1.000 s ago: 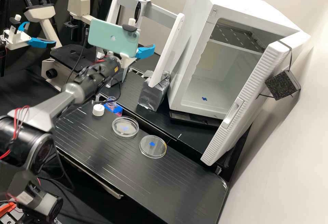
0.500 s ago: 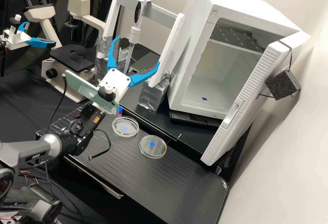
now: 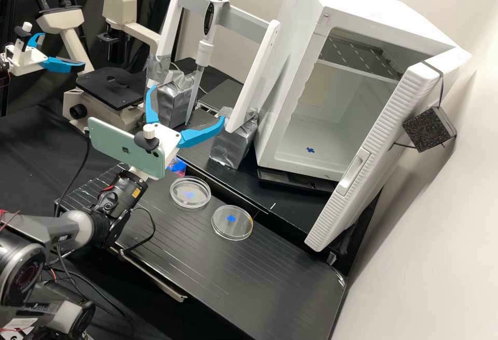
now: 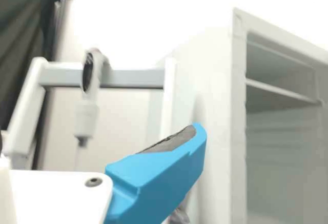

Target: Use the pipette

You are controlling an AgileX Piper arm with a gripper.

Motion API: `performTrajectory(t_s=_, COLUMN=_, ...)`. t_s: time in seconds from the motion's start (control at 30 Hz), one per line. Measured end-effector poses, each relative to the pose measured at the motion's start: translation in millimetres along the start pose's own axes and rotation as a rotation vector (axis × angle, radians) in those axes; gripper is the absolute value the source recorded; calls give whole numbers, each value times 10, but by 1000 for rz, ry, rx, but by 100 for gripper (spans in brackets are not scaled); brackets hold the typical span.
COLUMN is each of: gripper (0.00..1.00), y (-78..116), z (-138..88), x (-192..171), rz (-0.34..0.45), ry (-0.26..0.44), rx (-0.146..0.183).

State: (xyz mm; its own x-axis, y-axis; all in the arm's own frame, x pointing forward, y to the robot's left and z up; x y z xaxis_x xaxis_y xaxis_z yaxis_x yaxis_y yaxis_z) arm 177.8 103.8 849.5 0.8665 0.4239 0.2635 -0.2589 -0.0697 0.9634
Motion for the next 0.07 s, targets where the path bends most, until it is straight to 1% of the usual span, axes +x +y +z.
performTrajectory(t_s=0.07, gripper=100, y=-22, z=51, x=-8, rz=-1, ry=-35, rx=3)
